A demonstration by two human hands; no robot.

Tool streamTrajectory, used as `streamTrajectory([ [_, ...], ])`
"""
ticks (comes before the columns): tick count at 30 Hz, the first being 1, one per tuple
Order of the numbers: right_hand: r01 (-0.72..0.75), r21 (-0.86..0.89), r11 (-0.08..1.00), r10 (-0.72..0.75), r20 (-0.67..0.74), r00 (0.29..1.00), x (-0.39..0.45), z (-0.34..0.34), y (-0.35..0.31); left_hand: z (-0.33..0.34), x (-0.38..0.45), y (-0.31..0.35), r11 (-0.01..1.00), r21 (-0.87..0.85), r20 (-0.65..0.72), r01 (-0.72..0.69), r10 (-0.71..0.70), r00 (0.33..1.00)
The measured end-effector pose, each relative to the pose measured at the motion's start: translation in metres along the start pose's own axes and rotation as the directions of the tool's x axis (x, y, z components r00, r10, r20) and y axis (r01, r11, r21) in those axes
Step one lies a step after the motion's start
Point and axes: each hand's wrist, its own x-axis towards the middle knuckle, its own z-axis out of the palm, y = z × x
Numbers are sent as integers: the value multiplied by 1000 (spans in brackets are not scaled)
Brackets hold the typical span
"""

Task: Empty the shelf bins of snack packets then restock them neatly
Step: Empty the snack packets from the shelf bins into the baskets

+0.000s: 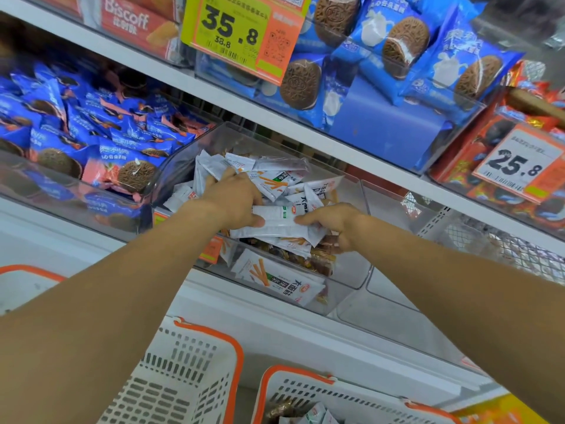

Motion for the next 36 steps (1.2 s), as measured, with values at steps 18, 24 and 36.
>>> streamTrajectory([
  [18, -59, -220, 974, 106, 210, 972, -5, -8, 11, 1, -1, 1, 999, -32, 37, -9, 10, 999],
  [24, -76, -234, 969, 150, 316, 937, -18, -14, 5, 2, -1, 2, 1000, -24, 50, -20, 21, 999],
  [36, -7, -45, 999, 16, 208, 978, -26, -7, 16, 4, 3, 3, 998, -38, 77, -48, 51, 996],
])
